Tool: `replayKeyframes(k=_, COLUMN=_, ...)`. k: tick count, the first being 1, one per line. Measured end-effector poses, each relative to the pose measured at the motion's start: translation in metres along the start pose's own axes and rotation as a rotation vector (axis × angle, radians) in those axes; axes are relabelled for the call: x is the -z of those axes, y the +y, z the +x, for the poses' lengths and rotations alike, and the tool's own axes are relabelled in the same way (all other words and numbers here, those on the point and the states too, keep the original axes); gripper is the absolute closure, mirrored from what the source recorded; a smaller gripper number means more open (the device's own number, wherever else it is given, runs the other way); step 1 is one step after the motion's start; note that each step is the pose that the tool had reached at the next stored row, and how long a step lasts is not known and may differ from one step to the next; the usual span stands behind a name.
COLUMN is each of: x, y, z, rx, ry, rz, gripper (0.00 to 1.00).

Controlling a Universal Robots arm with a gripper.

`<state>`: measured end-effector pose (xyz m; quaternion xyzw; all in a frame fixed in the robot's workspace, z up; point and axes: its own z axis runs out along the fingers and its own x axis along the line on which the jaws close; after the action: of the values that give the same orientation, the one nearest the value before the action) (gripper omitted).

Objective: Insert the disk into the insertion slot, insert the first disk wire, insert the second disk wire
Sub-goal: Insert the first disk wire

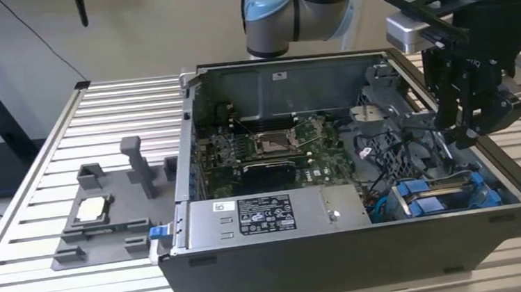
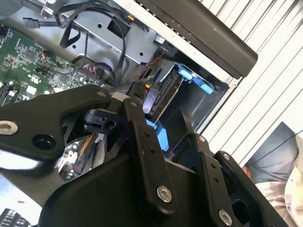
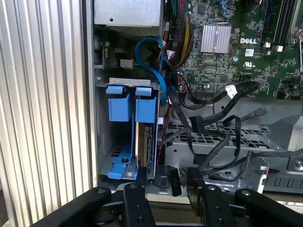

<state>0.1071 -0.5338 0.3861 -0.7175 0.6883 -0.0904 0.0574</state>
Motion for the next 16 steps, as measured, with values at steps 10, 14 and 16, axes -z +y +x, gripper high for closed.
replayKeyframes(k=10, x=-0.0039, y=0.0004, z=-0.002, rx=0.007, ry=0.0443, rz=-0.0016, gripper=0.55)
replayKeyframes(k=14, x=-0.0039, y=0.0003, z=-0.0023, rx=0.005, ry=0.0449, rz=-0.0018, gripper=0.69)
replayKeyframes(k=16, x=-0.0039, y=0.0003, z=-0.0023, rx=0.005, ry=0.0451, rz=-0.0019, gripper=0.69)
